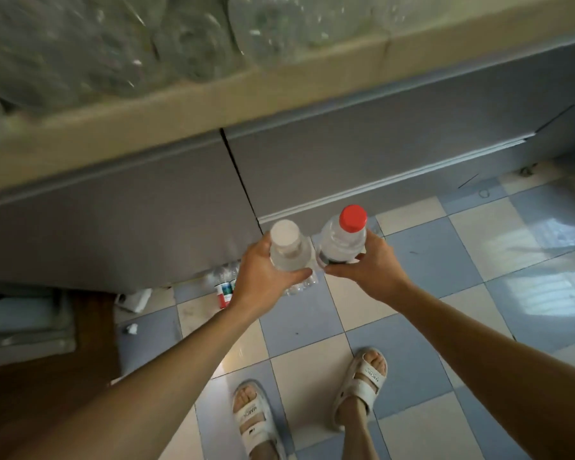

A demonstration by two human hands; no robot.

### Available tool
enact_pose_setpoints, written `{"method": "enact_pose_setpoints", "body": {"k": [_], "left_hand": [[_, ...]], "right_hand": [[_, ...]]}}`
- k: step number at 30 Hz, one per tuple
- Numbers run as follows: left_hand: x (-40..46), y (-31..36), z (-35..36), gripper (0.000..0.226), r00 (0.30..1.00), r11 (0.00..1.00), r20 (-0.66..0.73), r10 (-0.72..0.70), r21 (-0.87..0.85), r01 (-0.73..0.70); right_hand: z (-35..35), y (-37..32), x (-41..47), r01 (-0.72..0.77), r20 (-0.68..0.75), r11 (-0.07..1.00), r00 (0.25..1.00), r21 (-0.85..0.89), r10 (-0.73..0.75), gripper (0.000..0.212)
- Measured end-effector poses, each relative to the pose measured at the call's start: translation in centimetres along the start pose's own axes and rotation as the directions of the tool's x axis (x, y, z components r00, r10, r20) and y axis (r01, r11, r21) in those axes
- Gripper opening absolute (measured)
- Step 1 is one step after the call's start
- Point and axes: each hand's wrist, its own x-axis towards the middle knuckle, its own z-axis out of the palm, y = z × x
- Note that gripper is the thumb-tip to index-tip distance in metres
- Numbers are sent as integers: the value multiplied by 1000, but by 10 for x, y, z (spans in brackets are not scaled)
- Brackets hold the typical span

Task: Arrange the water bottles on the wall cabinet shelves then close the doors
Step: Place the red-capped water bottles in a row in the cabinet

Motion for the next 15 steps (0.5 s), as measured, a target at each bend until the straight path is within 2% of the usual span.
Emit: {"method": "enact_pose_setpoints", "body": {"k": [2,7,15], "left_hand": [[-28,35,-42,62,999,999,-32,36,-21,-37],[-95,106,-148,53,993,989,-85,77,-123,-87],[-146,213,-290,65,956,934,-176,236,-231,-273]], "right_hand": [[-3,-56,-28,16,10,1000,1000,-9,-16,56],[-1,-182,-83,74,23,997,997,11,-74,63],[-9,-346,-132,200,57,974,977,103,-207,59]]}}
